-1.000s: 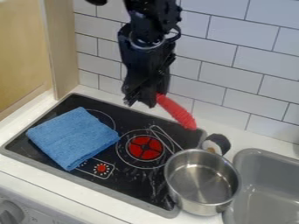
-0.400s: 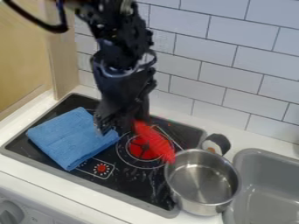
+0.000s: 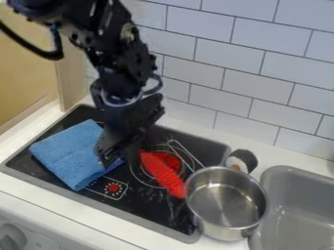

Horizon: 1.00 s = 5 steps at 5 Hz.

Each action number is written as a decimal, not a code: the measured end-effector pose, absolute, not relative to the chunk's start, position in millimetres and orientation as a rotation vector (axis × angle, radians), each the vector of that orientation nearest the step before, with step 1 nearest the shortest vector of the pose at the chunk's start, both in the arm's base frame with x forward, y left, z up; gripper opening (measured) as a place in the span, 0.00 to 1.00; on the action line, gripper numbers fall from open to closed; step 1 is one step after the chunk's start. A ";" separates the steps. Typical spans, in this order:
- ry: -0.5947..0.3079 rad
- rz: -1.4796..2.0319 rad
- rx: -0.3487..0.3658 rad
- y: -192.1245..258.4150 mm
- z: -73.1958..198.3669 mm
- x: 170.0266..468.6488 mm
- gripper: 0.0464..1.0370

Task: Takes the red fork and places it in front of the right burner

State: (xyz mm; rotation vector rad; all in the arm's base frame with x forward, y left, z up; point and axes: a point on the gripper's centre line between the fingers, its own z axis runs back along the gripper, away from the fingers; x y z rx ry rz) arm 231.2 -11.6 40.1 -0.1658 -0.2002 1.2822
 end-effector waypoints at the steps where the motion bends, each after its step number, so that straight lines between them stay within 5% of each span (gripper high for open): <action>1: -0.192 1.285 -0.158 -11.3 25.5 223.1 0.23; 4: -0.149 1.281 -0.107 -13.4 0.8 218.9 0.29; 5: -0.144 1.301 -0.104 -13.5 2.3 222.7 0.60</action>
